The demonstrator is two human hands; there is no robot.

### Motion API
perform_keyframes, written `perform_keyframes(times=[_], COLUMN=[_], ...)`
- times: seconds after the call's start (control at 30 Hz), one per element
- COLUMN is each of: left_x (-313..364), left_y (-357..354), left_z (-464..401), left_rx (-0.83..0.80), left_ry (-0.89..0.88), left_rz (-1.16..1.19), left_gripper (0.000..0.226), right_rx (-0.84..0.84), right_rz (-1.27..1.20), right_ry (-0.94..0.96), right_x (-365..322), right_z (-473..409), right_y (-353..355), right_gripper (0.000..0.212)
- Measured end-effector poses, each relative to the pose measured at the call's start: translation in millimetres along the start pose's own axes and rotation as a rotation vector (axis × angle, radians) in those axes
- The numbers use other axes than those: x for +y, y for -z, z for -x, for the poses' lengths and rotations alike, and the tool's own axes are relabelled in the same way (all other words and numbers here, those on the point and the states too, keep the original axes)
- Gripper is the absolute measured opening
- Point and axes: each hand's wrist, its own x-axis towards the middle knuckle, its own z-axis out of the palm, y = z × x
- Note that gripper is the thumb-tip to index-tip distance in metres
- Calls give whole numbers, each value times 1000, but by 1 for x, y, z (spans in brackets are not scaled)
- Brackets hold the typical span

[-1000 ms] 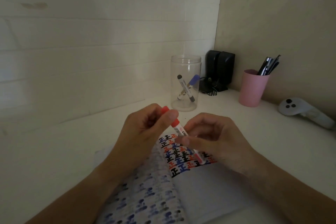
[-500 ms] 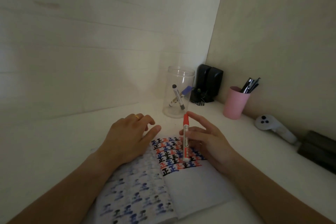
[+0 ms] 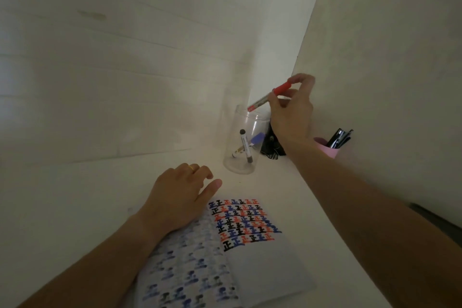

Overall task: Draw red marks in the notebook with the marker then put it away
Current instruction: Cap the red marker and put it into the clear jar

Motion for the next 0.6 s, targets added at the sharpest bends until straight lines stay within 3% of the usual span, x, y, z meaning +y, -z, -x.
perform_keyframes(times=[0.2, 0.4, 0.6], left_x=[0, -1, -1], left_y=[-2, -4, -4], left_z=[-1, -1, -1], left_rx=[29, 38, 37], left_ry=[-17, -38, -49], left_rz=[-6, -14, -14], left_gripper=[46, 46, 47], right_rx=[-62, -95, -120], right_rz=[248, 387, 447], right_ry=[23, 1, -20], right_x=[28, 44, 42], right_z=[-1, -4, -1], right_y=[-22, -38, -36], right_gripper=[34, 9, 18])
